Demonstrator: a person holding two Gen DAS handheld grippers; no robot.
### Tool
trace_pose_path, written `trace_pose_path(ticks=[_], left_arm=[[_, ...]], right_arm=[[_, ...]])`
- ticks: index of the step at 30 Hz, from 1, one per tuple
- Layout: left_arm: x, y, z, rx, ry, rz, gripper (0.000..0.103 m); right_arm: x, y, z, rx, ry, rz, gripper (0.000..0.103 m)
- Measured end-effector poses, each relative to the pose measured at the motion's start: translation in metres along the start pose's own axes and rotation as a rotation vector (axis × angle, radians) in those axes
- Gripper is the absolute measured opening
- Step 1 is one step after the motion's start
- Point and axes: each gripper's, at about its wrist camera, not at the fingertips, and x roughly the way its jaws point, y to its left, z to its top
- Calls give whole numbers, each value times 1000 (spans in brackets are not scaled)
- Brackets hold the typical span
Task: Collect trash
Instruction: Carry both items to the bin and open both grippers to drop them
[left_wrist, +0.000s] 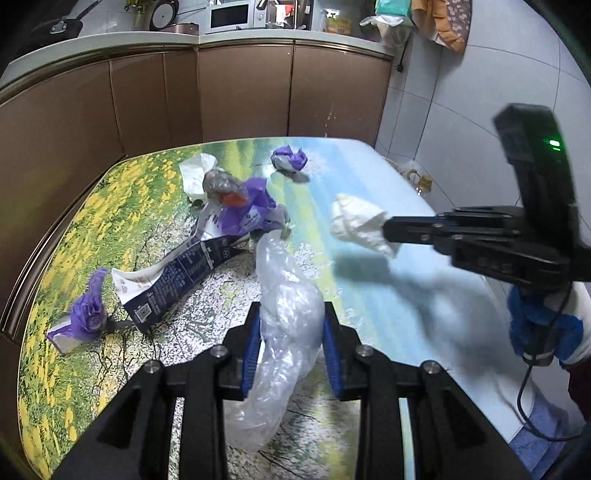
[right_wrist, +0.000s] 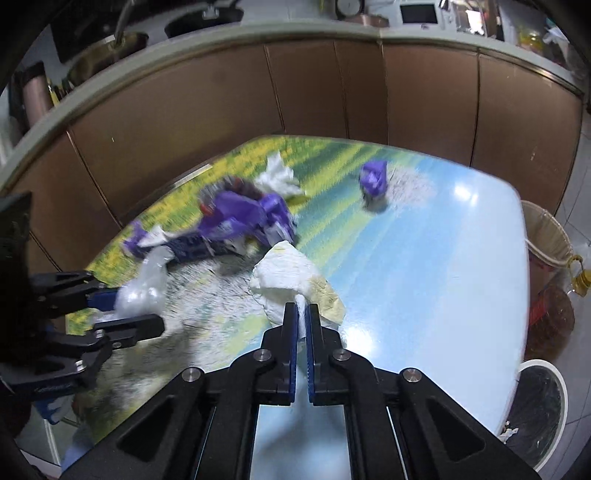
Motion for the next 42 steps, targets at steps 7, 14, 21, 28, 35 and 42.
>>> trace_pose_path(ticks=[7,14,21,28,35,42], left_arm=[[-4,-52,31,50,-31,-68,28],[32,-152,74,167,-21,-200,28],[102,-254,111,226,69,-317,28],[192,-323,129,207,203,-364,31],[237,-347,127,168,269,-394,49],[225,-328,128,118,240,-407,50]], right_arm=[[-74,-41,-17,117,-134,-54,4],[-136,-133,-64,301,-196,-288,4],[-134,-225,-117,479,-133,-452,4],[-101,-302,-161,639,-52,-502,5],[-86,-334,-182,687,-5,-538,25],[-92,-329,-187,690,-8,-563,34]])
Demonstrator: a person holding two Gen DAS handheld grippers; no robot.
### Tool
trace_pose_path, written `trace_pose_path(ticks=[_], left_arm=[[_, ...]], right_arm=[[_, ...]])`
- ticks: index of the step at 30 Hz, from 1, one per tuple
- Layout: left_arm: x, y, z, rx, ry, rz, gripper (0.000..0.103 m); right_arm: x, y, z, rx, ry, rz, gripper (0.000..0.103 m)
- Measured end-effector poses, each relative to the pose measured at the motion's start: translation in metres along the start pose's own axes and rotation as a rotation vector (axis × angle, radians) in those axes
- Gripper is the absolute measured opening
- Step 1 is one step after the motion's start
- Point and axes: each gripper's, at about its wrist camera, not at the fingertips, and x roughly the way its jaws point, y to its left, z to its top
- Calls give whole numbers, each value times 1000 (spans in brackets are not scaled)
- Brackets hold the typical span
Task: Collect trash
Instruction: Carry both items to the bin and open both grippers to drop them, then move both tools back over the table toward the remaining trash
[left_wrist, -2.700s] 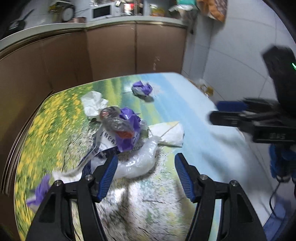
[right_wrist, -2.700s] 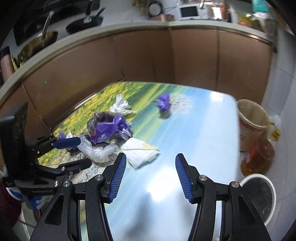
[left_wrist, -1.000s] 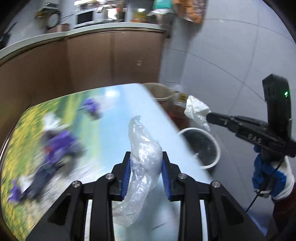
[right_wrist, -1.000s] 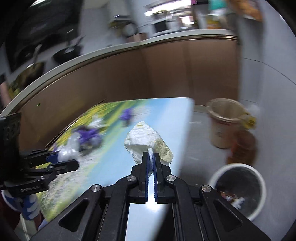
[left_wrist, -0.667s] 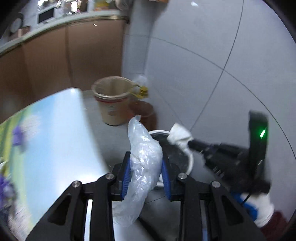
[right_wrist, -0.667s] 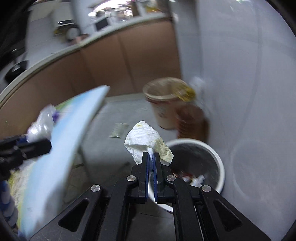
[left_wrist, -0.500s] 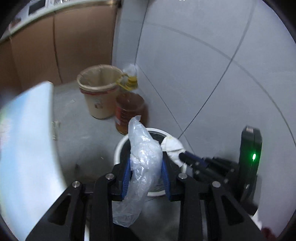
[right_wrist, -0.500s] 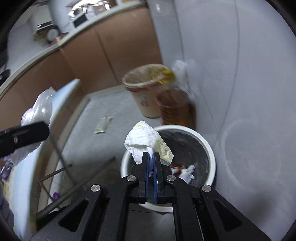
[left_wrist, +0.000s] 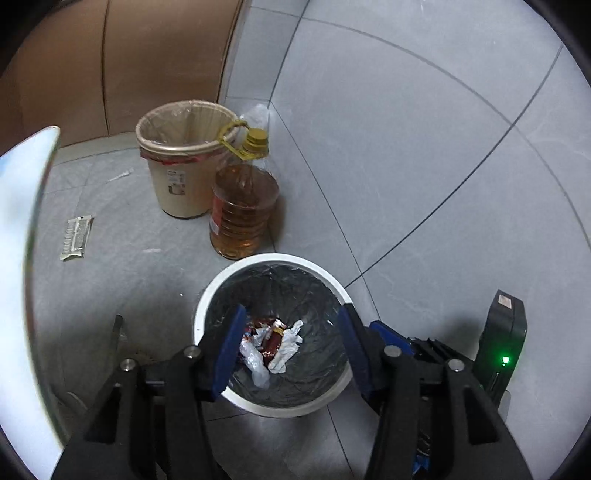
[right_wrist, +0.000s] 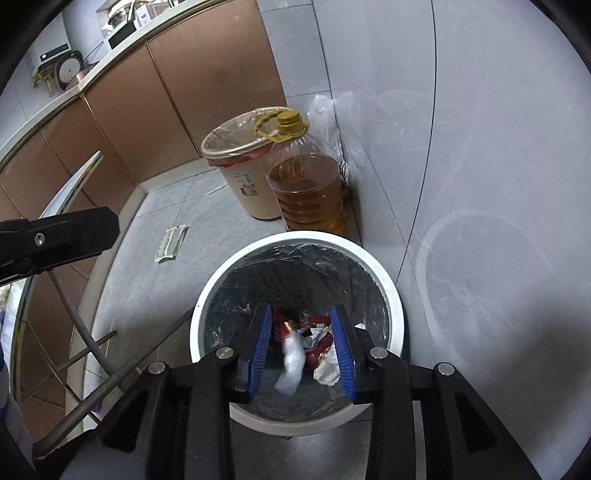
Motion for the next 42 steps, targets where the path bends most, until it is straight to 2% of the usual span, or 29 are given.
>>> trace_pose_path(ticks=[3,9,12,16,22,33,42], left_arm=[[-23,2,-4,2,-45,11,50],[-95,2,-16,38,-162,55,50],[-134,7,-30,43,-207,69,51],[-182,17,-51,57,-269,109,58],[-244,37,-91,41,-338,158,59],[-324,89,-165,-75,-433,270,59],[-393,128,-224,-165,-527,362,61]], right_arm=[[-12,9,1,-9,-25,10,36],[-58,42,4,-55,-114,41,43],[-91,61,8,-77,-170,74,43],[-132,89,9,-118,-234,121,45],[-189,130,8,-185,-304,192,47],[-249,208,-20,-327,-318,336,49],[-286,253,-47,-421,-340,404,50]])
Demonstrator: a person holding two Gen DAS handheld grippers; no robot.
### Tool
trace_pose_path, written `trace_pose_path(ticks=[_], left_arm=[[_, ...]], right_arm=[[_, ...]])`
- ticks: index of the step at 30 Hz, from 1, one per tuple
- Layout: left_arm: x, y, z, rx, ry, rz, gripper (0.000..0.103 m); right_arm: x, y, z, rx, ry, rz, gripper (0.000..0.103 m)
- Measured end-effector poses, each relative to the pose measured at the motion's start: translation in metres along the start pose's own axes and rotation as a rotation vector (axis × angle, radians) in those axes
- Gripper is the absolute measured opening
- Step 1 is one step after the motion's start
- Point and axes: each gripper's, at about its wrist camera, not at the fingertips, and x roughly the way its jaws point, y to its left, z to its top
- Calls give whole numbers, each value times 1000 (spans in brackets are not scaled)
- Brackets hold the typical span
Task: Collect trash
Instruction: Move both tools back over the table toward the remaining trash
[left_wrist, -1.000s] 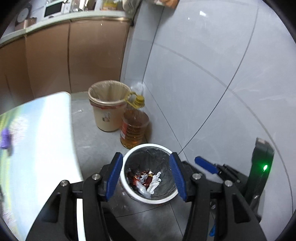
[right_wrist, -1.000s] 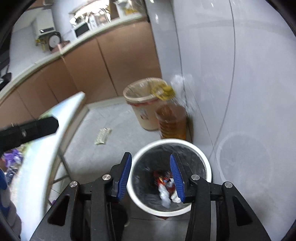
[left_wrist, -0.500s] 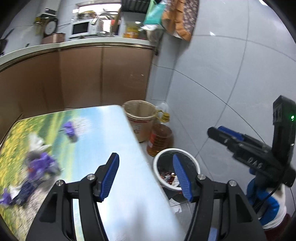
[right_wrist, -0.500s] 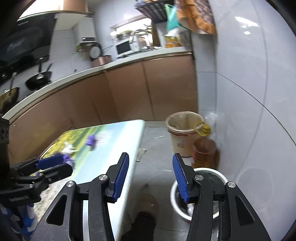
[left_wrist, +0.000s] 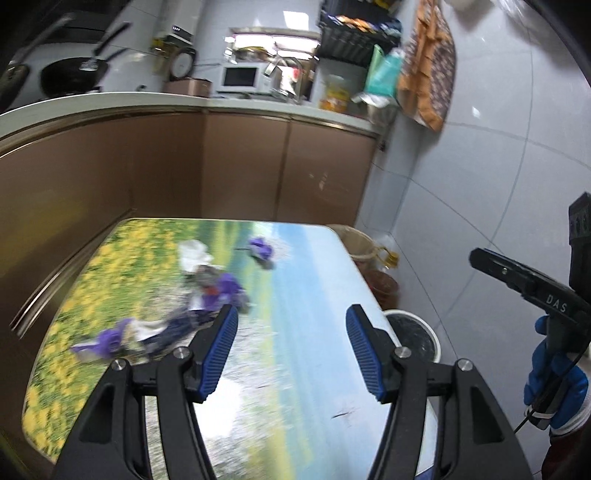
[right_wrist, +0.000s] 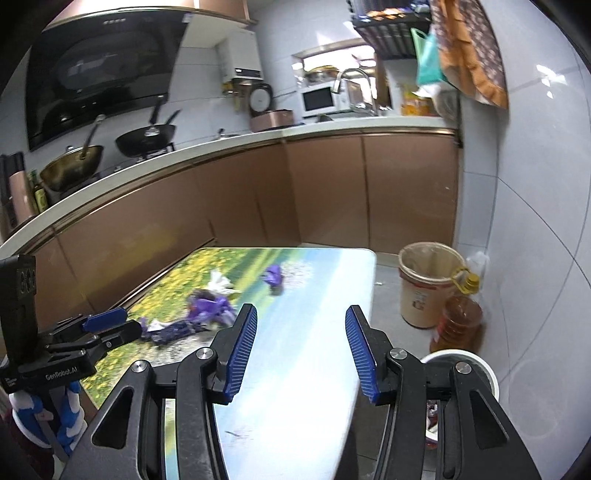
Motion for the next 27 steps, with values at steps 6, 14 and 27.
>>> trace_pose_path(ticks=[6,14,27], left_arm=[[-49,52,-14,-79,-63,86,67],[-88,100,-40,-131,-79,272,67],[-77,121,-75,-129,-10,398,67]], right_arm=[[-11,31,2,-49,-10,46,52],[-11,69,0,-96,3,98,53],[37,103,-19,-123,127,154,60]])
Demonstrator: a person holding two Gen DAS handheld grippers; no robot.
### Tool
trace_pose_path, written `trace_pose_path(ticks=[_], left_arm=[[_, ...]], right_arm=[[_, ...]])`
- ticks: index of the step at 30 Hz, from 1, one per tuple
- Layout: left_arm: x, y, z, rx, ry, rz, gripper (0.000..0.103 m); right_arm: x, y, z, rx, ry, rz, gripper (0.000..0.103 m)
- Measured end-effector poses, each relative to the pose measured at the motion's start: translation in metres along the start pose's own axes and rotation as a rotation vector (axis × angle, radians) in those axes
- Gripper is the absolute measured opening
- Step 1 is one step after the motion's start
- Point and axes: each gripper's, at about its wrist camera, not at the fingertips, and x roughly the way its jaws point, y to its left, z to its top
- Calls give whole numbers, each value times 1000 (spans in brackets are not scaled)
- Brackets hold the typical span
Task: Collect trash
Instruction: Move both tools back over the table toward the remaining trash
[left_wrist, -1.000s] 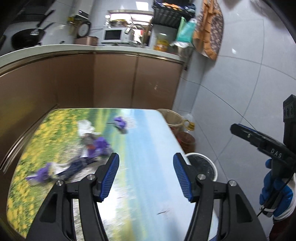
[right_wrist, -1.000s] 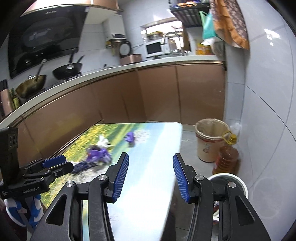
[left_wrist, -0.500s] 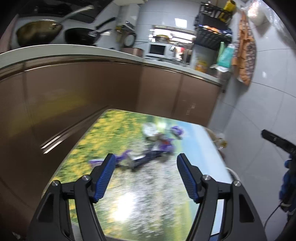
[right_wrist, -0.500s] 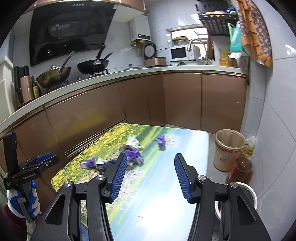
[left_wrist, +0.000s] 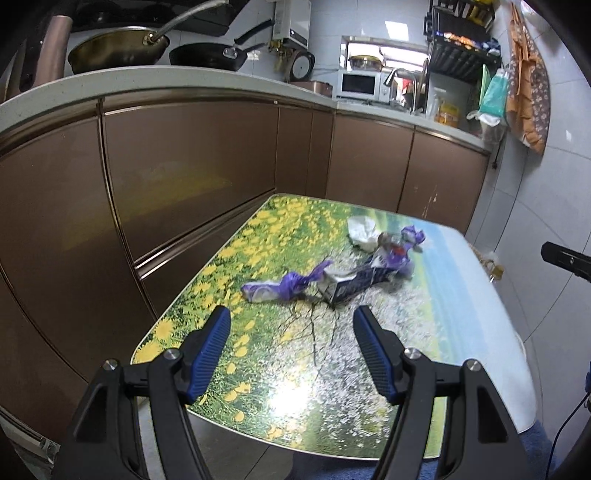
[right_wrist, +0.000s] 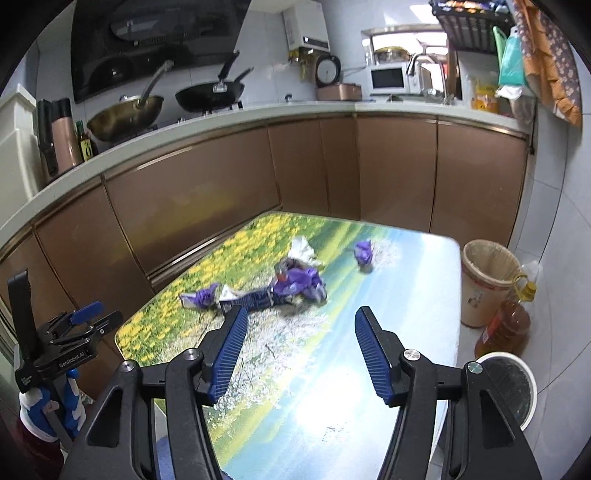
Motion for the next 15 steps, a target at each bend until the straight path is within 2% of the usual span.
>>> trace_pose_path(ticks=[5,15], left_arm=[[24,-4,-5,34,41,4,67],[70,-3,-14,14,132,-1,67]], right_arm=[[25,2,-6,5,51,5,60],[76,4,-13,9,137,30,60]])
